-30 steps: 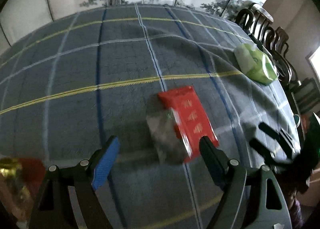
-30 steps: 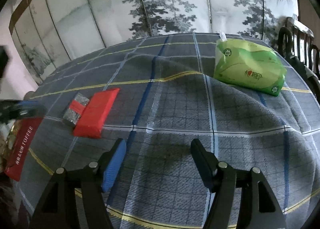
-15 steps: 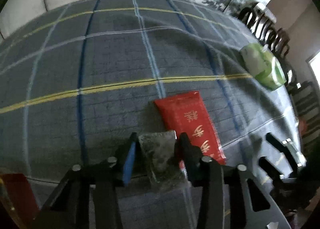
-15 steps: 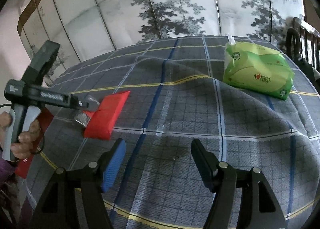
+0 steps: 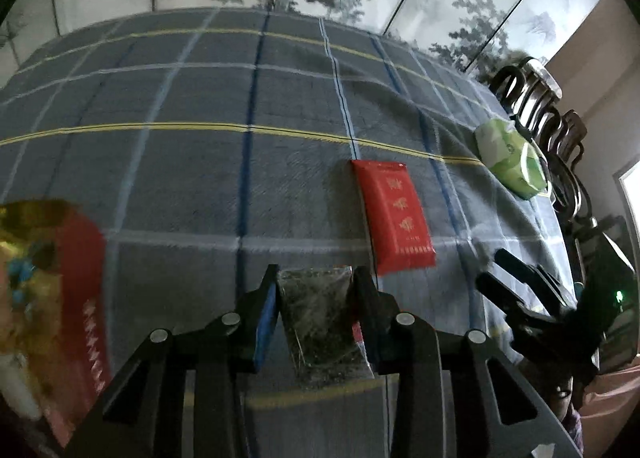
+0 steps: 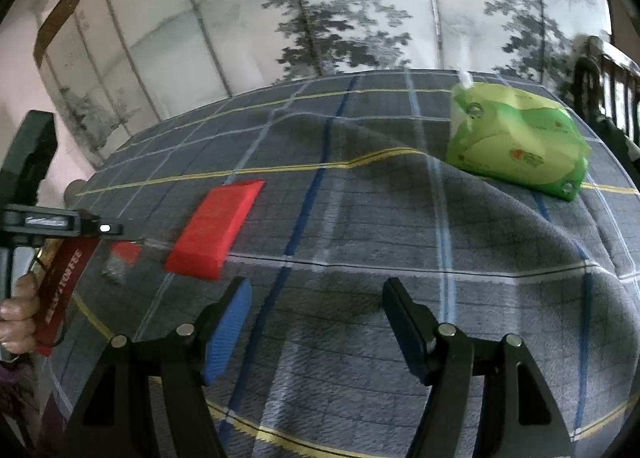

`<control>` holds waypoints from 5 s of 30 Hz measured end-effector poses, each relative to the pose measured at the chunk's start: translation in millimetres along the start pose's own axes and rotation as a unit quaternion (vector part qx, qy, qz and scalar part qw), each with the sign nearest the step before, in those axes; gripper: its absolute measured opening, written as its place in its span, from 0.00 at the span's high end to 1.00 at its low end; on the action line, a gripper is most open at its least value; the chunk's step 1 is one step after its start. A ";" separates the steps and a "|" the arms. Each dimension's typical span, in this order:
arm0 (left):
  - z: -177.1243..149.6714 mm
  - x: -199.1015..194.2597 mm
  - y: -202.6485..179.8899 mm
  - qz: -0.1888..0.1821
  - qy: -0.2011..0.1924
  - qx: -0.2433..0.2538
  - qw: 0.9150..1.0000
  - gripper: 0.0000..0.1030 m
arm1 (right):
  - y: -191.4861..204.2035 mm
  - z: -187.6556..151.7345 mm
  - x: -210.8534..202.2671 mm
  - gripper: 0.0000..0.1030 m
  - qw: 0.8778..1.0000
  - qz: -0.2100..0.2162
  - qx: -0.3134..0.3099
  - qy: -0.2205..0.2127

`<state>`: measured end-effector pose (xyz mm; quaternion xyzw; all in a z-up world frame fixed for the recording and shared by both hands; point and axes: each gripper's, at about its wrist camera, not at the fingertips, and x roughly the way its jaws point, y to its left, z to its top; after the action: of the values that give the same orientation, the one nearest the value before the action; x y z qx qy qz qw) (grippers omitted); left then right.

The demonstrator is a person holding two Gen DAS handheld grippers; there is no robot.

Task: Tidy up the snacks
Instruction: 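Grasp the clear dark-snack bag with the left gripper while the right gripper grasps the red packet, then carry the dark-snack bag over the gold tin and open the left gripper, then carry the red packet over the gold tin and open the right gripper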

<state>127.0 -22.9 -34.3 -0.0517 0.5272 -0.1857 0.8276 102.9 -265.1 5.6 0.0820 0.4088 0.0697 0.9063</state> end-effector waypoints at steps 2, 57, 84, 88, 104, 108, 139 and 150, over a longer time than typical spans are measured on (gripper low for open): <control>-8.5 -13.4 0.2 0.003 -0.006 -0.003 1.000 0.68 | 10.2 1.5 3.4 0.32 1.000 0.010 -0.017 0.011; -65.1 -129.6 112.2 0.169 -0.103 -0.074 0.977 0.80 | 83.5 5.0 42.4 0.59 0.997 0.060 -0.013 0.044; -103.0 -134.6 112.7 0.199 -0.104 -0.050 0.973 0.58 | 140.4 13.3 72.3 0.30 0.993 -0.019 -0.029 0.114; -106.2 -137.5 112.3 0.204 -0.113 -0.043 0.972 0.58 | 162.5 5.5 71.0 0.55 0.987 -0.060 -0.105 0.102; -120.9 -150.7 130.1 0.227 -0.129 -0.054 0.964 0.47 | 166.0 25.0 8.0 0.56 0.989 0.125 0.002 0.081; -124.4 -155.2 136.3 0.234 -0.134 -0.062 0.961 0.40 | 206.5 36.7 -2.9 0.56 0.981 0.180 -0.003 0.077; -142.1 -156.2 180.3 0.263 -0.131 -0.118 0.949 0.32 | 324.1 32.4 52.4 0.56 0.953 0.265 -0.011 0.149; -145.1 -154.2 183.5 0.275 -0.128 -0.110 0.947 0.25 | 328.6 29.1 64.3 0.56 0.952 0.260 -0.005 0.159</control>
<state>-13.9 218.8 -18.0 -0.0188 0.4281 0.1159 0.8960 147.5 65.7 45.3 0.1683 0.5120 0.3173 0.7803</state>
